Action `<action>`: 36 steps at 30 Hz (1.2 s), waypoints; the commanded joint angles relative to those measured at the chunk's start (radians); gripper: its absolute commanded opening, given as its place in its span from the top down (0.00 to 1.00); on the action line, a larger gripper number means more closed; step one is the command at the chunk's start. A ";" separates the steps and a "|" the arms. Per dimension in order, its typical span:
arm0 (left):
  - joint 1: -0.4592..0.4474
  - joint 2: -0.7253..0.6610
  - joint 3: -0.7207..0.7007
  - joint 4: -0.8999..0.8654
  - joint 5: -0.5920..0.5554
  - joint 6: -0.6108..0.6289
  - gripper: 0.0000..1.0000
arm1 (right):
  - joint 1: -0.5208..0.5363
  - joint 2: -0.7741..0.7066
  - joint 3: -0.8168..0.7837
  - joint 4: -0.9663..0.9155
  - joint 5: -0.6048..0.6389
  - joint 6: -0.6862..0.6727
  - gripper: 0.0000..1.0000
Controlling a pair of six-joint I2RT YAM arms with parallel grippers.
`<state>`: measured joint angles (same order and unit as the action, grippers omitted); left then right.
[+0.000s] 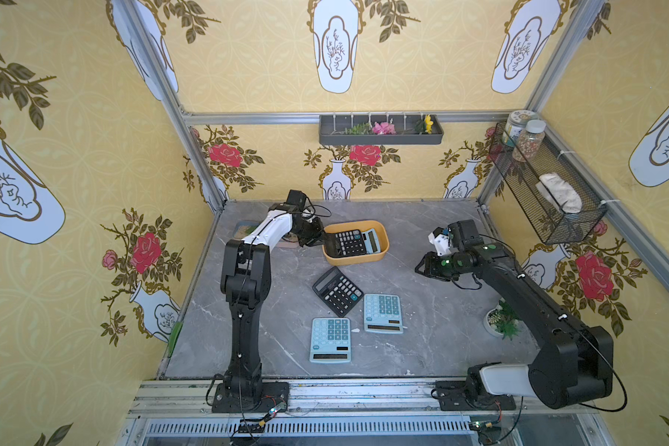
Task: Put the calculator in the storage box
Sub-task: Place the calculator in the storage box, then pick up the calculator at the center of the board.
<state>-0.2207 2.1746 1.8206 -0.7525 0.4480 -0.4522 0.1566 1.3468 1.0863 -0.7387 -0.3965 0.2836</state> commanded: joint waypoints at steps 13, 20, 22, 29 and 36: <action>0.018 -0.501 -0.499 0.059 -0.053 -0.027 0.50 | 0.101 -0.095 -0.176 0.087 -0.039 0.121 0.61; 0.018 -0.523 -0.585 -0.009 -0.056 0.111 0.36 | 0.137 -0.119 -0.146 0.043 -0.020 0.114 0.61; 0.018 -0.507 -0.555 -0.039 -0.083 0.159 0.35 | 0.139 -0.124 -0.137 0.029 -0.019 0.108 0.61; 0.018 -0.381 -0.471 -0.091 -0.109 0.298 0.34 | 0.140 -0.134 -0.146 0.022 -0.017 0.102 0.61; 0.016 -0.309 -0.477 -0.059 -0.042 0.359 0.37 | 0.141 -0.120 -0.144 0.025 -0.019 0.097 0.61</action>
<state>-0.2031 1.8526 1.3479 -0.8154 0.3599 -0.1436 0.2947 1.2201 0.9401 -0.7120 -0.4191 0.3882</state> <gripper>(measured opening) 0.634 0.394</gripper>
